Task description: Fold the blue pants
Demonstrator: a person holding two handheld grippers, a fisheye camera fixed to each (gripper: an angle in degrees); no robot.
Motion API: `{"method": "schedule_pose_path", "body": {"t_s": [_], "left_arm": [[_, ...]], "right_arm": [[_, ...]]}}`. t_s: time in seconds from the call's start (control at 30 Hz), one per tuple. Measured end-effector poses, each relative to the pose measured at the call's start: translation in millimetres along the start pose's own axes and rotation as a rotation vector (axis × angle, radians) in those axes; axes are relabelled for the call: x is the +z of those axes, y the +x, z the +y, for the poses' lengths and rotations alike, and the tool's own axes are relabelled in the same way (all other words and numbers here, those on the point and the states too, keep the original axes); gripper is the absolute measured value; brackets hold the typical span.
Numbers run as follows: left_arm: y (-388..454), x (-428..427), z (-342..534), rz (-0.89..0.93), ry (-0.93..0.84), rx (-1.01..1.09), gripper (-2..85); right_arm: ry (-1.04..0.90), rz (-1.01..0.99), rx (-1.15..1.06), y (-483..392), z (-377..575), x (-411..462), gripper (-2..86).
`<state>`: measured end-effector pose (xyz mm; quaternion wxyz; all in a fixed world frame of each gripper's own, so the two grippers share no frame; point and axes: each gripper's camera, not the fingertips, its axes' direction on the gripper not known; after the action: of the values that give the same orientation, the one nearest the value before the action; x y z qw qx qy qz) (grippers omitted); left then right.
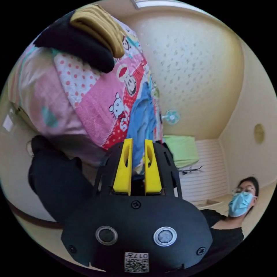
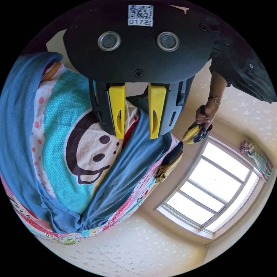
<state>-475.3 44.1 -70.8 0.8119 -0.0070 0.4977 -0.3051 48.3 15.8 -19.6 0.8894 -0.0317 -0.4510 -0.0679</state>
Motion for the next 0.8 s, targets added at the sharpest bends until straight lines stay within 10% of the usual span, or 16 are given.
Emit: {"method": "schedule_pose_path", "body": {"t_s": [0.8], "left_arm": [[55.7, 7.5, 62.8, 0.099, -0.076, 0.129, 7.7]], "right_arm": [[0.088, 0.361, -0.272, -111.3, 127.1, 13.6, 1.2]]}}
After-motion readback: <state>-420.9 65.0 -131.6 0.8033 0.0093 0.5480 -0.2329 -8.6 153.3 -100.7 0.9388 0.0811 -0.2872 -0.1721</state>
